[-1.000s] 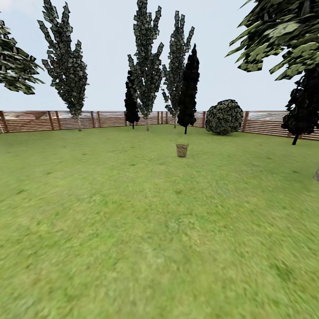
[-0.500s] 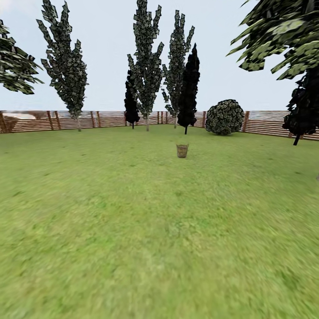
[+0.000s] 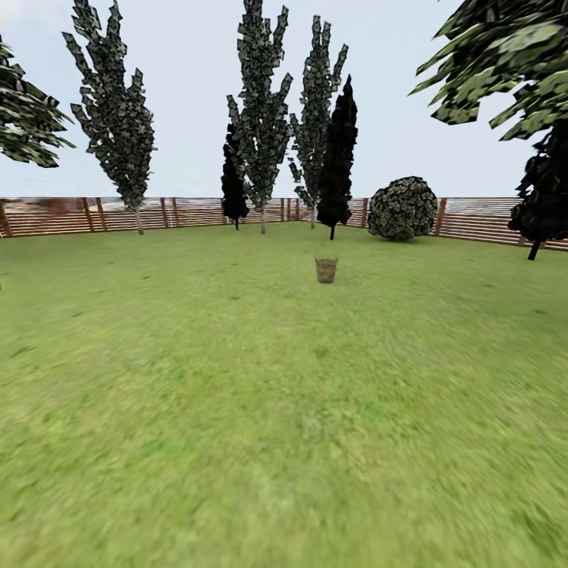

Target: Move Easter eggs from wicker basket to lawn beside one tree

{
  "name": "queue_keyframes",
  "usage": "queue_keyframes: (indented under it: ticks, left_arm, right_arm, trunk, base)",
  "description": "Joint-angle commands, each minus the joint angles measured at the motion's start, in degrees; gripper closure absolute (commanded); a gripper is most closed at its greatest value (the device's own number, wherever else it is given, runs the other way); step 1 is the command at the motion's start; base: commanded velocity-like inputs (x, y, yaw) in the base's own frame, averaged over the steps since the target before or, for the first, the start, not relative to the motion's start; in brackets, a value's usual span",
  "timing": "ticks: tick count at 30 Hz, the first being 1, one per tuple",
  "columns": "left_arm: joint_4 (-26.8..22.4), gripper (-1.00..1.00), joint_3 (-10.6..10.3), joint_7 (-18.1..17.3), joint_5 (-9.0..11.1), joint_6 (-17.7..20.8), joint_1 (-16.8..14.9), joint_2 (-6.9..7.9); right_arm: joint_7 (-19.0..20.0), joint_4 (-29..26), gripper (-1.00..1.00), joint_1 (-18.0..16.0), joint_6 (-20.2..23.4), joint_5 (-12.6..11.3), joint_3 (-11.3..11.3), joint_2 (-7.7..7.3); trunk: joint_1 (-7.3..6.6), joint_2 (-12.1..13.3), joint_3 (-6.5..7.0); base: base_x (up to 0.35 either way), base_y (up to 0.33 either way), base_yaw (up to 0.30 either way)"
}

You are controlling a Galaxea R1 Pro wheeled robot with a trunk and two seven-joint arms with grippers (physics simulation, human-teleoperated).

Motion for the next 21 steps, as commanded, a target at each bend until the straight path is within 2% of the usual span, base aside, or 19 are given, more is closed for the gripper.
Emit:
queue_keyframes:
  ticks: [1, 8, 21]
  left_arm:
    - [-0.1, -1.00, 0.0, 0.0, 0.0, 0.0, 0.0, 0.00]
    - [-0.1, -1.00, 0.1, 0.0, 0.0, 0.0, 0.0, 0.00]
    - [-0.1, -1.00, 0.1, 0.0, 0.0, 0.0, 0.0, 0.00]
  right_arm:
    - [0.2, 0.1, -1.00, -0.1, 0.1, 0.0, 0.0, 0.01]
    - [0.2, 0.1, -1.00, -0.1, 0.1, -0.1, -0.1, 0.05]
    - [0.2, 0.1, -1.00, -0.1, 0.1, 0.0, 0.0, -0.03]
  trunk:
    - [0.04, 0.0, -0.05]
    - [0.04, 0.0, -0.05]
    - [0.04, 0.0, -0.05]
  base:
    - [0.340, 0.000, 0.125]
    - [0.340, 0.000, 0.185]
    - [0.340, 0.000, 0.016]
